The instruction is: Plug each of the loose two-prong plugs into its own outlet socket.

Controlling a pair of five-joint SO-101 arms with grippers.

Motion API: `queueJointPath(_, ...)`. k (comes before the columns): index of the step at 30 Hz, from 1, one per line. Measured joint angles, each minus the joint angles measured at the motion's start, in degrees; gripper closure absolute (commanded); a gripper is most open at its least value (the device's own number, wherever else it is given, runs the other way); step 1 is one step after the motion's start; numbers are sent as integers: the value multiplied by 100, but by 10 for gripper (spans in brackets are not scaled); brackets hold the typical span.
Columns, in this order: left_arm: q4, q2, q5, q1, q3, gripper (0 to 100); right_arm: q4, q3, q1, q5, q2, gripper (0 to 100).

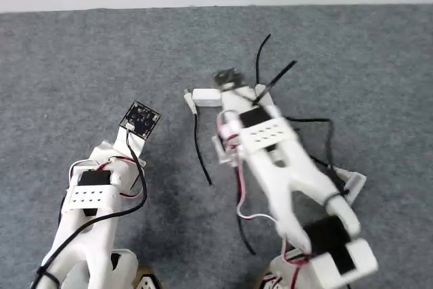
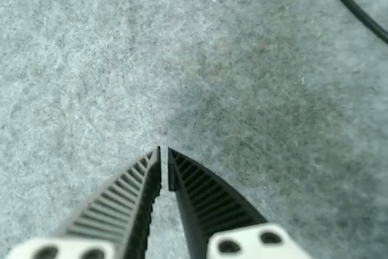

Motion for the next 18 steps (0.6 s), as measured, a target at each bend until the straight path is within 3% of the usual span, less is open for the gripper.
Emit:
queueJointPath(10,-18,0,0,0,0,988,1134,0,1881,1398,-1284,991)
queueJointPath(18,-18,0,0,0,0,988,1099,0,4835,2330,-1459,991)
